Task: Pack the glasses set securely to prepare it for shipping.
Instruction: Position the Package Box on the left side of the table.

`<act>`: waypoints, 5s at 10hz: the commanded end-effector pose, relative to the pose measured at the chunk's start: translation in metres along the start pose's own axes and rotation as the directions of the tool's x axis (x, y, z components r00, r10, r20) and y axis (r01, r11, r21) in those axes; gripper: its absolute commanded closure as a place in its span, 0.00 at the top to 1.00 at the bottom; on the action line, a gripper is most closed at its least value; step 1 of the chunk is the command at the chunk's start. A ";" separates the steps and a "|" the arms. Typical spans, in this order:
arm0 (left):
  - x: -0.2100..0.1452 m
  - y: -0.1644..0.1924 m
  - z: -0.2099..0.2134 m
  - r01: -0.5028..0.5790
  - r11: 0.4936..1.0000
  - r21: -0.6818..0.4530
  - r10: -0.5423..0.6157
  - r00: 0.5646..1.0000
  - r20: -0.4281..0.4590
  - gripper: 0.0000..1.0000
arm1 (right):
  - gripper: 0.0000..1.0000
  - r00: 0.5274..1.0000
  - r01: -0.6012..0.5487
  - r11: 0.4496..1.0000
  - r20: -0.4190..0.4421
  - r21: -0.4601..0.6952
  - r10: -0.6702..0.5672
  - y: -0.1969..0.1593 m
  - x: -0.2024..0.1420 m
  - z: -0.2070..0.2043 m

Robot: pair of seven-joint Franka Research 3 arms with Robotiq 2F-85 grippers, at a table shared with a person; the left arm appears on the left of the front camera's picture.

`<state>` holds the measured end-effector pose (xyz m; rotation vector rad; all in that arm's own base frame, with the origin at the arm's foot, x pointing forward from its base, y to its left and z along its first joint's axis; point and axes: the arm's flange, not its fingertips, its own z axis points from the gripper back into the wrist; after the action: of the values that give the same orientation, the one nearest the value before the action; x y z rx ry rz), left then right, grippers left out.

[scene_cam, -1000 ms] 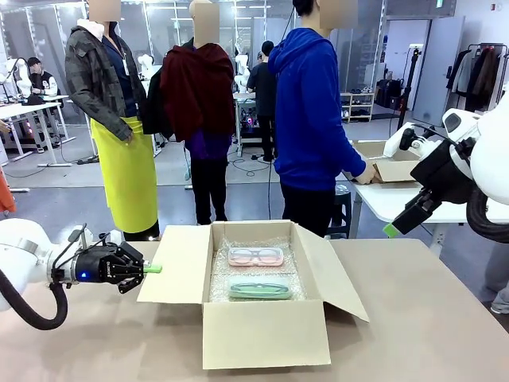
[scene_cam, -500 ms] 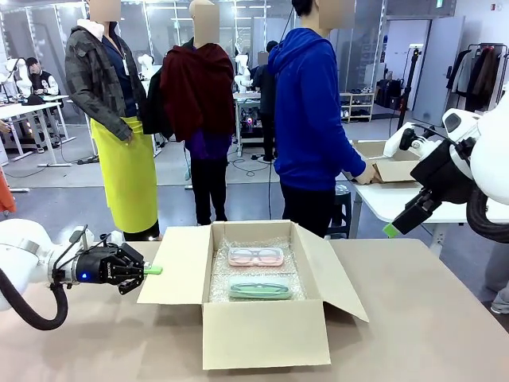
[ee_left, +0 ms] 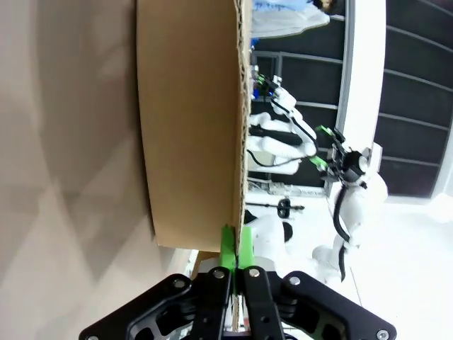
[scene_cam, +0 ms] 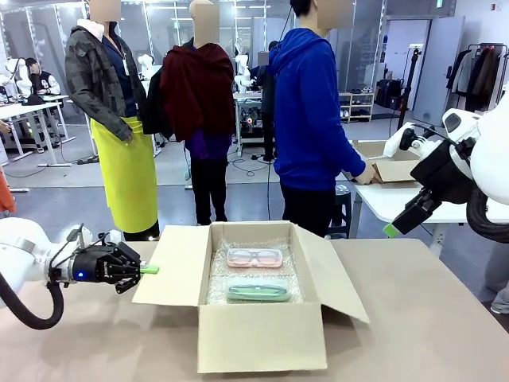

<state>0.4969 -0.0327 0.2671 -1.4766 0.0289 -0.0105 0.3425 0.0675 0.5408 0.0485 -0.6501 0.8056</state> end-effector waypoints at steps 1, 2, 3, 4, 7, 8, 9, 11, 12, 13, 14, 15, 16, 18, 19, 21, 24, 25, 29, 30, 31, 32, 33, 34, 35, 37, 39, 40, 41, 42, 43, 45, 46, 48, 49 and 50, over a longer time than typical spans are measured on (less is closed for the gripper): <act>0.006 -0.002 0.039 0.052 0.998 -0.047 -0.057 0.993 -0.107 0.02 | 1.00 1.000 0.006 1.000 0.000 -0.011 -0.006 0.003 0.001 0.000; 0.003 0.002 0.060 0.079 0.996 -0.042 -0.084 0.989 -0.120 0.02 | 1.00 1.000 0.006 1.000 0.000 -0.011 -0.006 0.003 0.001 0.000; 0.003 0.003 0.079 0.085 0.995 -0.050 -0.090 0.989 -0.113 0.02 | 1.00 1.000 0.006 1.000 0.000 -0.011 -0.006 0.003 0.001 0.000; 0.005 0.004 0.101 0.103 0.993 -0.055 -0.108 0.991 -0.084 0.02 | 1.00 1.000 0.006 1.000 0.000 -0.011 -0.006 0.003 0.001 0.000; 0.007 0.007 0.181 0.123 0.991 -0.050 -0.125 0.991 -0.042 0.02 | 1.00 1.000 0.006 1.000 0.000 -0.011 -0.006 0.003 0.001 0.000; 0.005 0.006 0.206 0.120 0.991 -0.063 -0.122 0.992 -0.039 0.02 | 1.00 1.000 0.006 1.000 0.000 -0.011 -0.006 0.003 0.001 0.000; 0.003 0.005 0.227 0.122 0.990 -0.066 -0.125 0.991 -0.043 0.02 | 1.00 1.000 0.006 1.000 0.000 -0.011 -0.006 0.003 0.001 0.000; 0.000 0.003 0.277 0.127 0.990 -0.059 -0.129 0.991 -0.024 0.02 | 1.00 1.000 0.006 1.000 0.000 -0.011 -0.006 0.003 0.001 0.000; -0.001 0.004 0.304 0.139 0.990 -0.025 -0.139 0.990 -0.011 0.02 | 1.00 1.000 0.006 1.000 0.000 -0.011 -0.006 0.003 0.001 0.000; -0.004 0.004 0.323 0.138 0.990 -0.011 -0.138 0.990 -0.010 0.02 | 1.00 1.000 0.006 1.000 0.000 -0.011 -0.006 0.003 0.001 0.000; -0.006 0.005 0.339 0.155 0.988 0.021 -0.155 0.988 -0.013 0.02 | 1.00 1.000 0.006 1.000 0.000 -0.011 -0.006 0.003 0.001 0.000; -0.008 0.007 0.351 0.158 0.987 0.034 -0.158 0.987 -0.015 0.02 | 1.00 1.000 0.006 1.000 0.000 -0.011 -0.006 0.003 0.001 0.000; -0.008 0.008 0.363 0.162 0.986 0.048 -0.161 0.987 -0.018 0.02 | 1.00 1.000 0.006 1.000 0.000 -0.011 -0.006 0.003 0.001 0.000; -0.005 0.007 0.384 0.154 0.987 0.041 -0.154 0.988 -0.002 0.02 | 1.00 1.000 0.006 1.000 0.000 -0.011 -0.006 0.003 0.001 0.000; -0.002 0.005 0.385 0.123 0.992 0.021 -0.123 0.992 0.004 0.02 | 1.00 1.000 0.006 1.000 0.000 -0.011 -0.006 0.003 0.001 0.000; -0.009 0.011 0.372 0.142 0.987 0.076 -0.144 0.989 0.019 0.02 | 1.00 1.000 0.006 1.000 0.000 -0.011 -0.006 0.003 0.001 0.000; -0.009 0.011 0.372 0.142 0.987 0.076 -0.144 0.989 0.019 0.02 | 1.00 1.000 0.006 1.000 0.000 -0.011 -0.006 0.003 0.001 0.000; -0.009 0.011 0.372 0.142 0.987 0.076 -0.144 0.989 0.019 0.02 | 1.00 1.000 0.006 1.000 0.000 -0.011 -0.006 0.003 0.001 0.000; -0.011 0.007 0.374 0.148 0.980 0.132 -0.157 0.986 0.062 0.44 | 1.00 1.000 0.006 1.000 0.000 -0.011 -0.006 0.003 0.001 0.000; -0.013 0.003 0.373 0.158 0.972 0.172 -0.171 0.983 0.065 0.89 | 1.00 1.000 0.006 1.000 0.000 -0.011 -0.006 0.003 0.001 0.000; -0.016 -0.004 0.372 0.168 0.967 0.194 -0.184 0.981 0.068 0.86 | 1.00 1.000 0.006 1.000 0.000 -0.011 -0.006 0.003 0.001 0.000; -0.017 -0.013 0.372 0.193 0.951 0.244 -0.211 0.976 0.054 1.00 | 1.00 1.000 0.006 1.000 0.000 -0.011 -0.006 0.003 0.001 0.000; -0.020 -0.030 0.374 0.239 0.918 0.317 -0.261 0.965 0.031 1.00 | 1.00 1.000 0.006 1.000 0.000 -0.011 -0.006 0.003 0.001 0.000; -0.026 -0.053 0.370 0.337 0.844 0.418 -0.357 0.934 -0.032 1.00 | 1.00 1.000 0.006 1.000 0.000 -0.011 -0.006 0.003 0.001 0.000; -0.032 -0.084 0.359 0.432 0.747 0.505 -0.457 0.886 -0.082 0.94 | 1.00 1.000 0.006 1.000 0.000 -0.011 -0.006 0.003 0.001 0.000; -0.056 -0.162 0.306 0.680 0.419 0.601 -0.641 0.691 -0.335 0.96 | 1.00 1.000 0.006 1.000 0.000 -0.011 -0.006 0.003 0.001 0.000; -0.089 -0.209 0.223 0.824 0.255 0.505 -0.689 0.522 -0.503 0.96 | 1.00 1.000 0.006 1.000 0.000 -0.011 -0.006 0.003 0.001 0.000; -0.102 -0.223 0.181 0.863 0.202 0.463 -0.690 0.461 -0.558 0.96 | 1.00 1.000 0.006 1.000 0.000 -0.011 -0.006 0.003 0.001 0.000; -0.115 -0.233 0.141 0.890 0.142 0.434 -0.696 0.401 -0.596 0.96 | 1.00 1.000 0.006 1.000 0.000 -0.011 -0.006 0.003 0.001 0.000; -0.123 -0.240 0.112 0.910 0.097 0.402 -0.674 0.357 -0.647 0.96 | 1.00 1.000 0.006 1.000 0.000 -0.011 -0.006 0.003 0.001 0.000; -0.130 -0.242 0.086 0.922 0.058 0.382 -0.648 0.326 -0.688 0.96 | 1.00 1.000 0.006 1.000 0.000 -0.011 -0.006 0.003 0.001 0.000; -0.142 -0.246 0.042 0.940 -0.010 0.341 -0.612 0.264 -0.745 0.96 | 1.00 1.000 0.006 1.000 0.000 -0.011 -0.006 0.003 0.001 0.000; -0.143 -0.243 0.020 0.946 -0.038 0.321 -0.561 0.246 -0.790 0.96 | 1.00 1.000 0.006 1.000 0.000 -0.011 -0.006 0.003 0.001 0.000; -0.130 -0.235 -0.007 0.939 -0.051 0.339 -0.513 0.267 -0.816 0.96 | 1.00 1.000 0.006 1.000 0.000 -0.011 -0.006 0.003 0.001 0.000; -0.125 -0.231 -0.011 0.932 -0.071 0.356 -0.514 0.272 -0.814 0.96 | 1.00 1.000 0.006 1.000 0.000 -0.011 -0.006 0.003 0.001 0.000; -0.123 -0.228 -0.009 0.929 -0.058 0.365 -0.522 0.283 -0.805 0.96 | 1.00 1.000 0.006 1.000 0.000 -0.011 -0.006 0.003 0.001 0.000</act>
<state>0.3731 -0.0656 0.4998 -0.2328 -0.4426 -1.2595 0.3427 0.0675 0.5413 0.0480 -0.6509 0.8060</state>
